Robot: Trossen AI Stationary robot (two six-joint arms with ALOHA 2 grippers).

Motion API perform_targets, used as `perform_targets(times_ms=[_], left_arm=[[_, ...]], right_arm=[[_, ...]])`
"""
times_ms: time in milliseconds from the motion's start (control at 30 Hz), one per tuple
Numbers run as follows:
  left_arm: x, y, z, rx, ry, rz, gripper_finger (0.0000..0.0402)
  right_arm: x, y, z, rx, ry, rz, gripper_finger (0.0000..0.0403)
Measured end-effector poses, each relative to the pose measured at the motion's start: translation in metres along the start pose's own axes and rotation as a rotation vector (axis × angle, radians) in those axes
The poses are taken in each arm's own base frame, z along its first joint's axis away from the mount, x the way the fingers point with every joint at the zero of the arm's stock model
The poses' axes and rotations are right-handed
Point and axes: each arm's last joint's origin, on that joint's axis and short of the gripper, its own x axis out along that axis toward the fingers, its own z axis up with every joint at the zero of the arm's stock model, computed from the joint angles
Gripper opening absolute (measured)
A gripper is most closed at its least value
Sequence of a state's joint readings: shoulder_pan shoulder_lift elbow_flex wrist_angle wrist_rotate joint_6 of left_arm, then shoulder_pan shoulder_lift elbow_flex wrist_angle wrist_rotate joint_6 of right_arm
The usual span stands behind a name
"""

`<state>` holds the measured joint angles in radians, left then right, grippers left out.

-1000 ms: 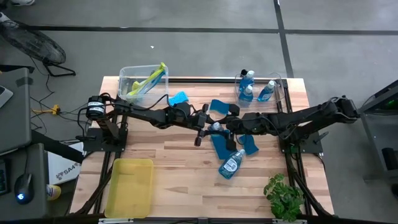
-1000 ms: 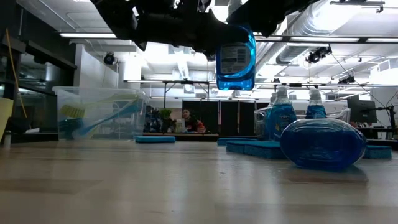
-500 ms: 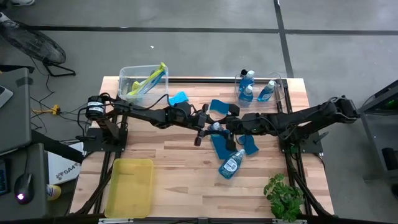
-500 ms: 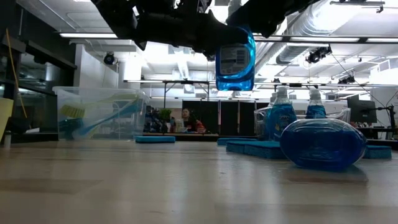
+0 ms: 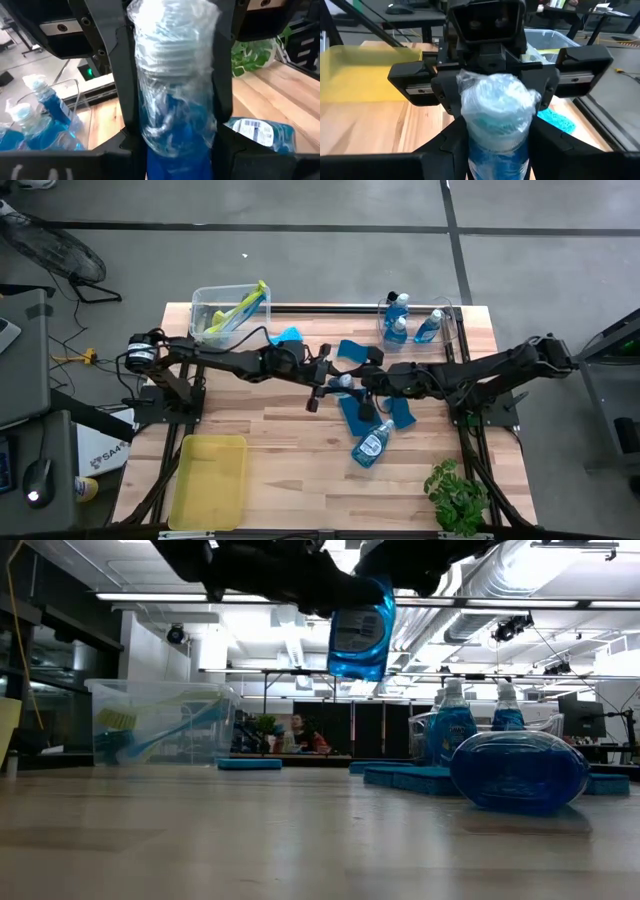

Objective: Pick & Place Kitchen Sink Supplies
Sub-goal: Put the left soap dispenser into the transparent bin

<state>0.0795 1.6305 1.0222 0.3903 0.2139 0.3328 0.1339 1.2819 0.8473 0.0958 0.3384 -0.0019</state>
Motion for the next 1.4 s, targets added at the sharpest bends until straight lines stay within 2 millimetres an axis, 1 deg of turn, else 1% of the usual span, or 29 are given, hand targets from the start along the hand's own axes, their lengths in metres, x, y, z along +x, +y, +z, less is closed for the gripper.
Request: perform_targets(times_ms=[167, 267, 333, 567, 633, 700, 767, 867, 1000, 1167, 1300, 1400], left_arm=[[-0.001, -0.002, -0.002, -0.003, 0.016, -0.034, 0.0137], [-0.002, -0.002, -0.002, -0.003, 0.016, -0.042, 0.0157], [-0.002, -0.003, -0.004, -0.011, 0.028, -0.053, 0.0188], [-0.002, -0.005, -0.006, -0.03, 0.038, -0.077, 0.0335], [-0.002, -0.005, -0.007, -0.031, 0.048, -0.062, 0.0367], [-0.007, -0.003, -0.004, -0.031, 0.077, -0.013, 0.0389], [-0.014, 0.0, 0.002, -0.024, 0.1, 0.063, 0.0396], [-0.026, 0.002, 0.008, -0.025, 0.156, 0.13, 0.039], [-0.042, 0.002, 0.015, -0.035, 0.216, 0.169, 0.0385], [-0.05, 0.0, 0.01, -0.051, 0.318, 0.161, 0.0385], [-0.051, -0.002, 0.007, -0.074, 0.351, 0.147, 0.0385], [-0.051, -0.004, 0.0, -0.076, 0.352, 0.145, 0.0385]], right_arm=[[0.001, -0.002, 0.0, 0.021, -0.005, 0.018, 0.0146], [0.001, -0.002, 0.001, 0.023, -0.009, 0.021, 0.0145], [0.001, -0.002, 0.0, 0.038, 0.0, 0.025, 0.0145], [0.0, -0.003, -0.002, 0.035, 0.018, 0.002, 0.0145], [0.0, -0.004, -0.003, 0.038, 0.027, -0.018, 0.0145], [0.001, -0.006, -0.006, 0.05, 0.052, -0.041, 0.0145], [0.001, -0.01, -0.008, 0.067, 0.074, -0.071, 0.0145], [0.001, -0.015, -0.009, 0.081, 0.09, -0.115, 0.0145], [-0.004, -0.028, -0.005, 0.116, 0.069, -0.176, 0.0145], [-0.019, -0.049, 0.003, 0.155, 0.044, -0.253, 0.0145], [-0.036, -0.069, 0.008, 0.182, 0.034, -0.311, 0.0145], [-0.049, -0.085, 0.008, 0.201, 0.04, -0.369, 0.0145]])
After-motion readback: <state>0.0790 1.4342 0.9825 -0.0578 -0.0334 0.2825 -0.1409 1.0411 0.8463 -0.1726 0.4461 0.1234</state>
